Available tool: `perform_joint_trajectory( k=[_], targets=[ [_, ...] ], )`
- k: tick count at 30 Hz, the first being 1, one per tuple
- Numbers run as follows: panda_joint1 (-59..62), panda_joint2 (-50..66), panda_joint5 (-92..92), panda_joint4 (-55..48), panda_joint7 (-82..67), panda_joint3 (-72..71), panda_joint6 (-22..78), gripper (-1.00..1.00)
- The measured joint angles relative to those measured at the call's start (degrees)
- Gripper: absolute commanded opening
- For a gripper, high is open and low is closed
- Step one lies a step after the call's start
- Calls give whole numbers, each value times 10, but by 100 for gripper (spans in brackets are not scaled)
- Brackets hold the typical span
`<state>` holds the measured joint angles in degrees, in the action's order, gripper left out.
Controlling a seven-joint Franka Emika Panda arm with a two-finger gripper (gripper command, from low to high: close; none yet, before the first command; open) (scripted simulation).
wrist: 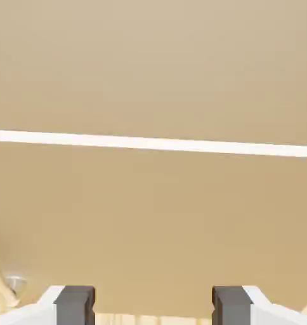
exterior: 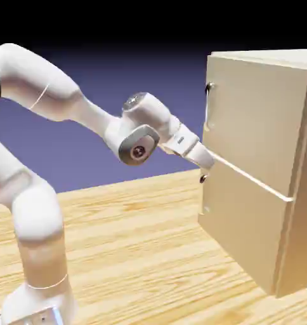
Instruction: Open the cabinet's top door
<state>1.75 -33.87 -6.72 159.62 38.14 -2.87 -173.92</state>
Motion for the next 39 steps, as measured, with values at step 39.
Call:
perform_joint_trajectory(
  k=[39],
  targets=[
    [352,-174,-972,-200,-624,-415,12,0]
  ],
)
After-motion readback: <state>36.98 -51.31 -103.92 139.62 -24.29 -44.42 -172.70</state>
